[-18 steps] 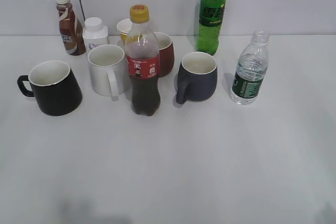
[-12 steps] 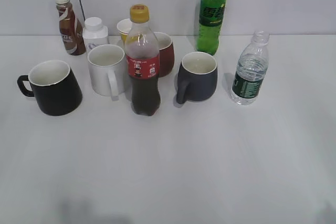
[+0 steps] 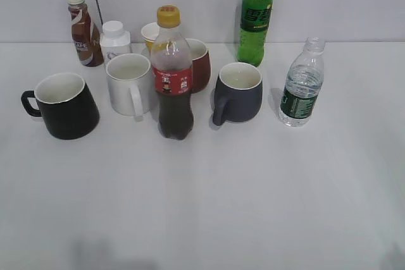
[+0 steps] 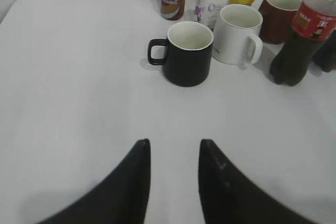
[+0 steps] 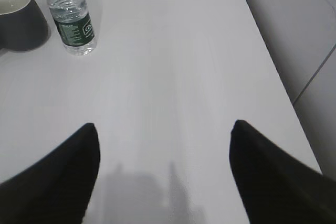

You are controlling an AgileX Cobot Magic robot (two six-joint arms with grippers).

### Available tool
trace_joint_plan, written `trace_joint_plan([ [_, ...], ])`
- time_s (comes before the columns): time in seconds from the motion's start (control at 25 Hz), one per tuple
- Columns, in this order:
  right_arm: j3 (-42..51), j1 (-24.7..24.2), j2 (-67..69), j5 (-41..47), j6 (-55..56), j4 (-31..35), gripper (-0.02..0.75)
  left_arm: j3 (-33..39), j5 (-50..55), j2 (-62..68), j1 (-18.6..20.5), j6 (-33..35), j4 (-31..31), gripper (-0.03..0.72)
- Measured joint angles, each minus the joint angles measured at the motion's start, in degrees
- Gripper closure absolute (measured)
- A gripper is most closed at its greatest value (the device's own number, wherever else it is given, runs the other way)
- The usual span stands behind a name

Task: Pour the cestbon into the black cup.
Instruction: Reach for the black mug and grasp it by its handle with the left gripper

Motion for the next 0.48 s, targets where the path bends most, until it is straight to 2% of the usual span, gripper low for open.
trace_joint_plan([
  [0.08,0.0,0.0,0.0,0.0,0.0,0.0,0.147,-0.4,-0.9,0.1,0.0,0.0,-0.8,0.447],
  [0.16,0.0,0.0,0.0,0.0,0.0,0.0,0.147,-1.0,-6.8,0.8,0.0,0.0,-2.2,0.447],
  [0.28,0.0,0.0,0.0,0.0,0.0,0.0,0.147,-0.7,-22.9,2.5,0.0,0.0,-1.6,0.447],
  [0.48,0.0,0.0,0.0,-0.1,0.0,0.0,0.147,4.3,-52.0,9.2,0.0,0.0,3.6,0.447],
])
